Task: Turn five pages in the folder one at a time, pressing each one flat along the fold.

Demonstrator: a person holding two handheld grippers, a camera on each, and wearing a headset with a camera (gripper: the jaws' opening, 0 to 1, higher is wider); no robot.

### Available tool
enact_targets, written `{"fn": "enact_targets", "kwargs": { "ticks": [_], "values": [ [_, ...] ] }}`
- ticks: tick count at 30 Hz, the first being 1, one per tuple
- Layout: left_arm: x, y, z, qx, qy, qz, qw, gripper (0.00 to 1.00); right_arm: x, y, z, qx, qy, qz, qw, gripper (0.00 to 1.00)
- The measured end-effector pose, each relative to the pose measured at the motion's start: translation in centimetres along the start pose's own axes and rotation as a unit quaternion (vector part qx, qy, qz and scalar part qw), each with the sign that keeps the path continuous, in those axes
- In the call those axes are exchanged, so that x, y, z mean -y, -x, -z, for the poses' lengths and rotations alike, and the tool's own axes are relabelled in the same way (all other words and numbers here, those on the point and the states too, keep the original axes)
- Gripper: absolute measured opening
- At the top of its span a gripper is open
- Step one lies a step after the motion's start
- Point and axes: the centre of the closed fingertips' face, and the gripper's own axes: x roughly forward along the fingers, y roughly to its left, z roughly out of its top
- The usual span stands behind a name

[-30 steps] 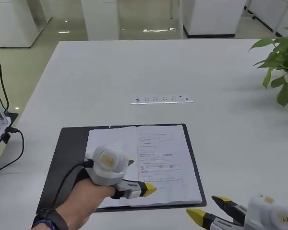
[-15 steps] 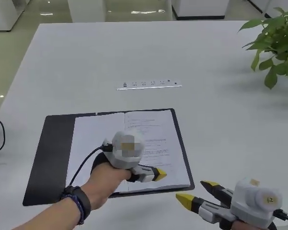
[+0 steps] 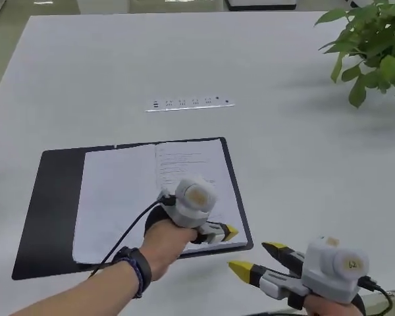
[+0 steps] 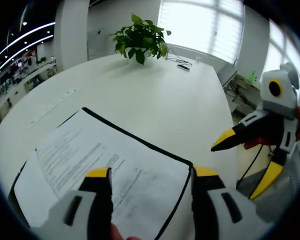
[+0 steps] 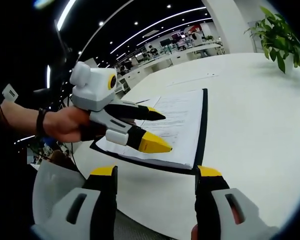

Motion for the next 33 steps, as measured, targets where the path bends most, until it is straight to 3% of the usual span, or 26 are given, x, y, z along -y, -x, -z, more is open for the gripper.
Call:
{"fn": "enact_targets", "kwargs": {
  "ticks": [5, 13, 16, 23, 33],
  "values": [
    [0.3, -1.5, 0.2, -0.008, -0.004, -0.007, 0.9999, 0.65, 0.3, 0.0, 0.3, -0.002, -0.006, 0.001, 1.0000, 0.62],
    [0.5, -2.9, 1.4, -0.025, 0.001, -0.018, 0.9995, 0.67, 0.7, 0.2, 0.5, -0.010, -0.007, 0.002, 0.9999, 0.61],
    [0.7, -3.1, 2.0, -0.030, -0.022, -0.025, 0.9990, 0.68, 0.9, 0.1, 0.3, -0.008, -0.008, 0.005, 0.9999, 0.61],
    [0.4, -3.0, 2.2, -0.026, -0.040, -0.024, 0.9986, 0.66, 0.9, -0.4, 0.1, -0.011, -0.009, 0.001, 0.9999, 0.61],
    [-0.3, -2.5, 2.1, -0.010, -0.019, -0.015, 0.9997, 0.58, 1.5, -1.8, -0.9, -0.004, -0.005, -0.005, 1.0000, 0.58]
  ]
}}
